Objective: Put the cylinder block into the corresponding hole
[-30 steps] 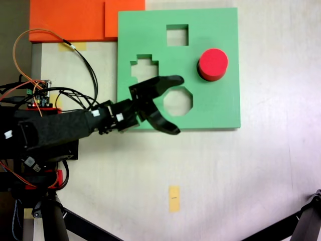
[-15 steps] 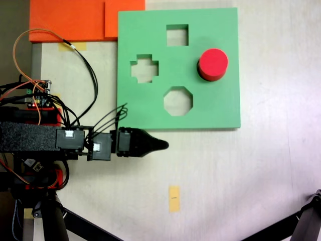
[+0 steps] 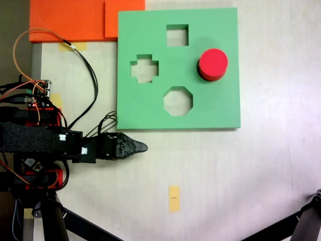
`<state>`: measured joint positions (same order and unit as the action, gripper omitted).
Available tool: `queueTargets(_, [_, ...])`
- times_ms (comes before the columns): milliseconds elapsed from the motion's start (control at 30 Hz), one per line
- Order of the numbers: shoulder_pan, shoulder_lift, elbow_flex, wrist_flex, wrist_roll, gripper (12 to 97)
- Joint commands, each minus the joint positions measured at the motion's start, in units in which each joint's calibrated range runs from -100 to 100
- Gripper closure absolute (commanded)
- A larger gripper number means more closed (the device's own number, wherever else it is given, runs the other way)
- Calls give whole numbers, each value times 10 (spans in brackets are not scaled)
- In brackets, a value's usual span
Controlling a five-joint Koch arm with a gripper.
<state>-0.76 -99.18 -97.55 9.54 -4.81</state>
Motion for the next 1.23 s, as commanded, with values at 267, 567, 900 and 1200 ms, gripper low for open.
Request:
queueTargets(267, [2,-8,-24,-44,6,604])
queueTargets(567, [3,-8,-24,-72,5,593])
queueTargets(900, [3,-8,-24,-72,5,593])
queueTargets(1200, [3,-8,-24,-72,5,593])
